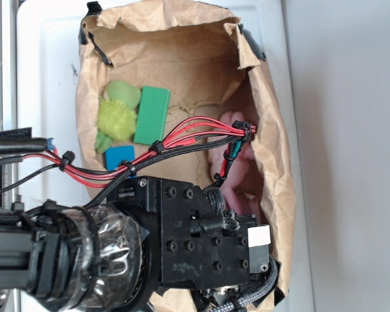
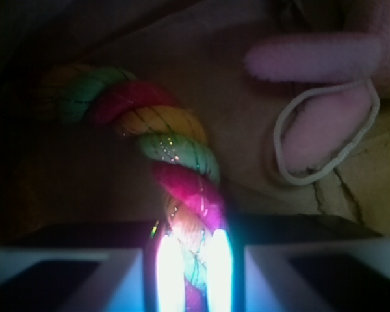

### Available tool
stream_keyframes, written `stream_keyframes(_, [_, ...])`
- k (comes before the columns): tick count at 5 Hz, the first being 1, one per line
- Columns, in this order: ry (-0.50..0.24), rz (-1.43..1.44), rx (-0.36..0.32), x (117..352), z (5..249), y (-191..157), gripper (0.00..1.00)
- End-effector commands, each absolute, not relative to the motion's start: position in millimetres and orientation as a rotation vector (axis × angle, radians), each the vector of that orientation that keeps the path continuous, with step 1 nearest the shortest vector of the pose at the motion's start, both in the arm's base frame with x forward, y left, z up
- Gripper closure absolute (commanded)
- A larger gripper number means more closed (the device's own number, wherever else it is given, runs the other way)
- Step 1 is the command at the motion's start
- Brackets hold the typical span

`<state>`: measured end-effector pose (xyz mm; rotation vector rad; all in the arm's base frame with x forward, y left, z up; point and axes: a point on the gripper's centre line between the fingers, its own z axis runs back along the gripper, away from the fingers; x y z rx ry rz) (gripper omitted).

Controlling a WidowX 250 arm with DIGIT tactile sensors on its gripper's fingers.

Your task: Grab the multicolored rope.

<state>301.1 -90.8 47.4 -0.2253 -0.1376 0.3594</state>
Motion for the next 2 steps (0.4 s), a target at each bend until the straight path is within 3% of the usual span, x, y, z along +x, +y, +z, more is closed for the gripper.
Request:
stream_keyframes(1, [-0.214, 0.374, -0.269, 321, 105, -37, 1.0])
stream_keyframes(2, [-0.203, 0.392, -0.293, 320, 131, -2, 1.0])
